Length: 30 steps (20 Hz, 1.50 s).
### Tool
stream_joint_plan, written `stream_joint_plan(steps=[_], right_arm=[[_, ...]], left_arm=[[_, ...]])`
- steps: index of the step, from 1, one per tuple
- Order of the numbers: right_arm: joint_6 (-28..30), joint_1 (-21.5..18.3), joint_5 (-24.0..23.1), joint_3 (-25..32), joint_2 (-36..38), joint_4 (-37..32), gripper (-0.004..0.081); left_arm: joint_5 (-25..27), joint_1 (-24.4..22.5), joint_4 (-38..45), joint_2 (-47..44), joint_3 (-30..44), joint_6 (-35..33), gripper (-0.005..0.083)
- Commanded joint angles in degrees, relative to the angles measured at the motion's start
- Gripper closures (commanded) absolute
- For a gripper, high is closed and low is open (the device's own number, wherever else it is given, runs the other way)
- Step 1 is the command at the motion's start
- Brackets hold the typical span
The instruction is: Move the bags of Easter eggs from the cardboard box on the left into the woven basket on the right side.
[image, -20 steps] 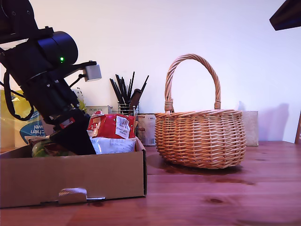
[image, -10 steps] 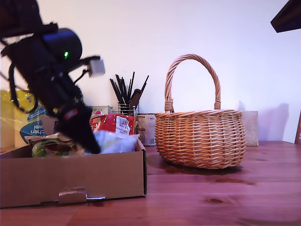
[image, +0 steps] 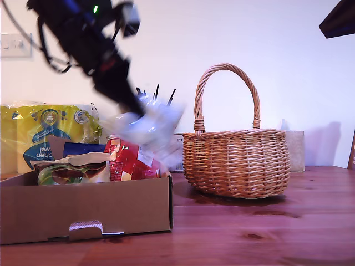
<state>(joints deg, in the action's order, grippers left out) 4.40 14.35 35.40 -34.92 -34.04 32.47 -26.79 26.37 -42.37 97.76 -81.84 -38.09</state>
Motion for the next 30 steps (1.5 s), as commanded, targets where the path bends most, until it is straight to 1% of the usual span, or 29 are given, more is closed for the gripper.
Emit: stream_joint_plan(steps=[1,2,3,5,8,10,12,15,17,20,23,24,25,27,30], right_arm=[[0.17,0.22,-0.15,-0.68,-0.28,-0.48,0.0717],[0.17,0.20,-0.26,-0.68,-0.28,-0.48,0.0717],[0.17,0.20,-0.50,-0.68,-0.28,-0.48,0.0717],[0.17,0.22,-0.70,-0.68,-0.28,-0.48,0.0717],[0.17,0.20,-1.51,-0.68,-0.28,-0.50,0.0717],[0.17,0.22,-1.51,-0.68,-0.28,-0.48,0.0716],[0.17,0.22,-1.51,-0.70,-0.28,-0.48,0.0717],[0.17,0.22,-1.51,-0.68,-0.28,-0.50,0.0717],[0.20,0.22,-1.51,-0.70,-0.28,-0.50,0.0717],[0.17,0.22,-1.51,-0.68,-0.28,-0.50,0.0716],[0.17,0.22,-1.49,-0.70,-0.28,-0.50,0.0717],[0.17,0.22,-1.49,-0.68,-0.28,-0.48,0.0716],[0.17,0.22,-1.49,-0.70,-0.28,-0.48,0.0717],[0.17,0.22,-1.49,-0.70,-0.28,-0.50,0.0717],[0.17,0.24,-1.46,-0.70,-0.28,-0.48,0.0716]], left_arm=[[-2.89,0.94,0.24,0.68,-1.38,1.77,0.0796],[-4.37,1.33,0.35,0.68,-2.01,2.19,0.0796],[-4.44,1.88,0.87,0.68,-2.40,2.97,0.0796],[-4.44,3.13,4.11,0.68,-2.47,7.08,0.0796],[-4.66,5.79,11.56,0.68,-2.47,11.26,0.0796],[-2.89,7.72,17.75,0.68,-2.47,14.32,0.0796],[1.73,10.08,25.49,0.77,-2.47,16.85,0.0796],[9.40,13.22,36.63,2.01,-2.47,18.69,0.0796],[13.75,14.99,41.81,3.74,-2.47,19.76,0.0796],[19.08,17.14,46.71,8.00,-2.47,20.13,0.0796],[26.82,18.67,51.04,12.66,-2.47,19.52,0.0796],[30.23,19.10,51.45,13.60,-2.47,18.25,0.0796],[32.50,19.45,51.47,14.43,-2.47,16.68,0.0796],[34.42,19.74,50.93,14.82,-2.47,15.52,0.0796],[34.82,19.82,47.89,14.82,-2.47,15.43,0.0796]])
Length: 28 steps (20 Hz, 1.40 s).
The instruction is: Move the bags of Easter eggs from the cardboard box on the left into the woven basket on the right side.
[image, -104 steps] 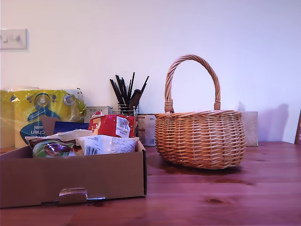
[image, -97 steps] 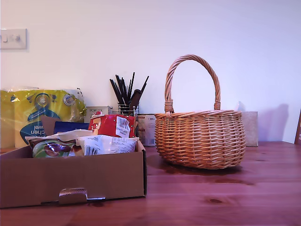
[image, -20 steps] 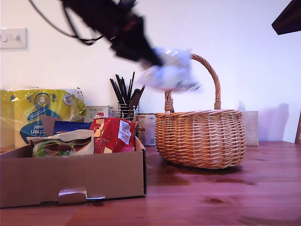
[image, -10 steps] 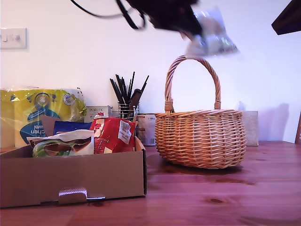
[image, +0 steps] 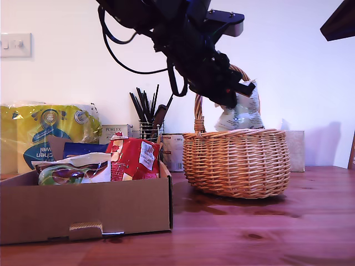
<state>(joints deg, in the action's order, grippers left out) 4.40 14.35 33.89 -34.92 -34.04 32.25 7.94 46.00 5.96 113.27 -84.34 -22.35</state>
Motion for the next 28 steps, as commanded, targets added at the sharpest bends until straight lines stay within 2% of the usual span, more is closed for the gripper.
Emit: stream_joint_plan(steps=[1,4,10,14,15,18,19,23,28], right_arm=[[0.17,0.24,0.04,-0.68,-0.28,-0.26,0.0717],[0.15,0.24,0.04,-0.70,-0.28,-0.28,0.0716],[0.15,0.24,0.02,-0.68,-0.28,-0.28,0.0717],[0.15,0.24,0.02,-0.68,-0.28,-0.28,0.0717],[0.15,0.24,0.02,-0.70,-0.28,-0.26,0.0716],[0.15,0.24,0.02,-0.68,-0.28,-0.26,0.0717],[0.15,0.24,0.02,-0.68,-0.28,-0.26,0.0716],[0.15,0.24,0.04,-0.70,-0.28,-0.26,0.0716],[0.15,0.24,0.04,-0.70,-0.28,-0.26,0.0716]], left_arm=[[0.04,0.20,-2.64,-0.72,0.02,-0.92,0.0796],[-1.29,0.20,-8.83,-0.72,0.02,-2.29,0.0796],[-4.15,0.28,-14.69,-1.29,-0.15,-4.74,0.0796],[-4.81,0.31,-14.29,-1.97,-0.15,-4.66,0.0795],[-4.79,0.31,-13.57,-1.99,-0.15,-4.61,0.0779],[-6.05,0.31,-13.16,-1.99,-0.15,-4.50,0.0624],[-6.69,0.31,-13.16,-1.99,-0.15,-4.48,0.0602],[-6.40,0.31,-11.37,-1.99,-0.17,-4.02,0.0585],[-5.86,0.31,-9.27,-1.99,-1.05,-4.04,0.0487]])
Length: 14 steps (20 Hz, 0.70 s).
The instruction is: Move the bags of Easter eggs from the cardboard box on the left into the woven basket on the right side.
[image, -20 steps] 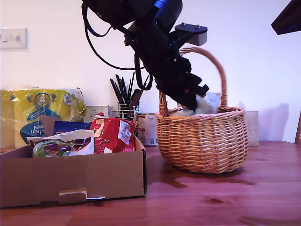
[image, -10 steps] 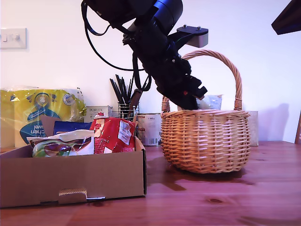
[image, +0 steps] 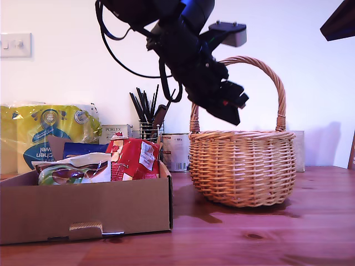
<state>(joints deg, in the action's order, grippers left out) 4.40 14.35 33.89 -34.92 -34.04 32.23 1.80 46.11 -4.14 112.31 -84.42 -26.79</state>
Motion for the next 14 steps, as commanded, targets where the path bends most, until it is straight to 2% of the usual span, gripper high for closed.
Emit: stream_joint_plan(steps=[1,3,5,6,8,12,14], right_arm=[[0.15,0.24,0.04,-0.70,-0.28,-0.24,0.0716],[0.15,0.24,0.04,-0.68,-0.28,-0.24,0.0717],[0.15,0.24,0.04,-0.70,-0.28,-0.24,0.0716],[0.15,0.24,0.04,-0.68,-0.28,-0.24,0.0717],[0.17,0.24,0.02,-0.70,-0.28,-0.24,0.0716],[0.20,0.24,0.00,-0.70,-0.28,-0.24,0.0717],[0.22,0.22,0.00,-0.70,-0.28,-0.24,0.0717]], left_arm=[[0.44,0.20,0.74,-1.05,-1.38,0.20,0.0492],[0.39,0.20,-0.55,-1.73,-2.47,0.22,0.0581],[-0.11,0.22,-2.60,-3.17,-3.02,0.22,0.0755],[-0.52,0.31,-4.07,-4.15,-3.02,0.39,0.0797],[-1.09,0.31,-8.57,-6.86,-3.02,2.67,0.0793],[-6.47,-0.66,-20.33,-11.41,-2.49,6.93,0.0793],[-6.93,-1.16,-20.70,-14.01,1.16,7.37,0.0793]])
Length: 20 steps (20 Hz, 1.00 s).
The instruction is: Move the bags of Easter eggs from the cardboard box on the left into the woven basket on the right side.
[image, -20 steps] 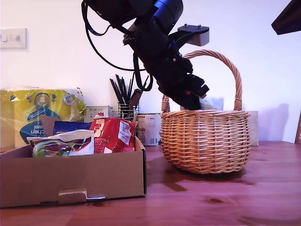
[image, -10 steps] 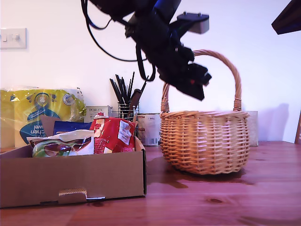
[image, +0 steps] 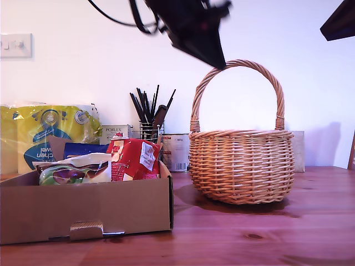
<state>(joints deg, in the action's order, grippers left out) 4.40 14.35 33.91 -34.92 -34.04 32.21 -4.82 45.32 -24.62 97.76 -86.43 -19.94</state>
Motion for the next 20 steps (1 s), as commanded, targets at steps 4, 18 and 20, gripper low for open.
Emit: stream_joint_plan(steps=[4,18,20], right_arm=[[0.20,0.22,-0.02,-0.68,-0.28,-0.22,0.0717],[0.17,0.26,0.02,-0.68,-0.28,-0.22,0.0716],[0.17,0.26,0.02,-0.68,-0.28,-0.22,0.0717]], left_arm=[[-0.44,-2.97,3.54,-7.63,15.47,1.16,0.0793],[-11.10,-30.47,-0.52,-21.62,32.11,-9.29,0.0194],[-11.39,-30.80,1.79,-19.43,32.09,-15.74,0.0044]])
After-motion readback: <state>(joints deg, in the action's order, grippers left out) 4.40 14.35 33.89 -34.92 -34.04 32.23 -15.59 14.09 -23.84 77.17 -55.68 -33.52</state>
